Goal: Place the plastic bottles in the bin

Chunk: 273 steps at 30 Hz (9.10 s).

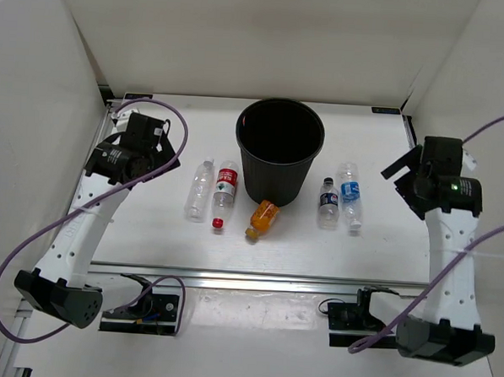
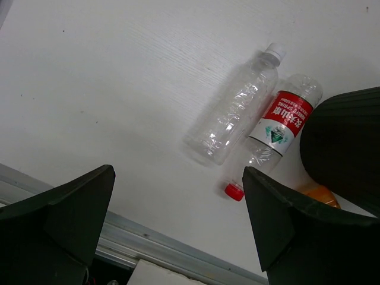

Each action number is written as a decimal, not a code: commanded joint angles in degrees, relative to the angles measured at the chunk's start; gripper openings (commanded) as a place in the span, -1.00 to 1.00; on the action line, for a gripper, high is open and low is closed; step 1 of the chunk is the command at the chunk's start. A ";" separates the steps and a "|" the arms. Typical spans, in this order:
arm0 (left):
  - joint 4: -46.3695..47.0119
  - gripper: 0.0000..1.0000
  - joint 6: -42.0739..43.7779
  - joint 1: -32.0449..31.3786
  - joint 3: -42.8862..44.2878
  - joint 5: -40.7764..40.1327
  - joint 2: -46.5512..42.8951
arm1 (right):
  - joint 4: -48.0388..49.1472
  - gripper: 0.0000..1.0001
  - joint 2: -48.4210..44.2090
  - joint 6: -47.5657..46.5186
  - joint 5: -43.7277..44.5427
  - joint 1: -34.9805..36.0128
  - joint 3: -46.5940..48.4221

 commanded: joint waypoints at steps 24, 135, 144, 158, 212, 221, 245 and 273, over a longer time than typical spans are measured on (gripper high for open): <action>-4.30 1.00 -2.81 -1.91 -2.45 -6.47 6.20 | 17.47 1.00 38.04 -16.00 -14.55 1.22 -6.49; 30.86 1.00 10.82 -10.09 21.15 16.38 12.11 | 18.61 1.00 24.41 -9.85 -17.62 12.56 -2.62; 17.86 1.00 10.82 -4.72 6.72 12.18 5.24 | 23.71 1.00 43.04 -10.90 -16.31 13.70 -3.86; 21.44 1.00 4.14 3.98 -16.06 14.27 -2.23 | 13.61 -0.18 27.80 -6.17 -12.70 13.17 6.50; 37.82 0.02 6.95 -6.39 -17.85 15.80 18.09 | 12.64 1.00 20.14 -20.31 -13.06 27.32 25.85; 26.64 0.09 10.81 -6.39 6.93 5.40 11.20 | 12.64 1.00 20.13 -19.78 -13.05 27.32 24.79; 32.00 0.85 15.65 -20.62 51.69 10.07 41.27 | 12.11 1.00 20.13 -20.39 -10.68 25.22 24.27; 5.28 1.00 -8.51 5.46 -18.70 -11.93 -11.19 | 29.51 1.00 9.41 3.15 -24.76 30.92 -12.64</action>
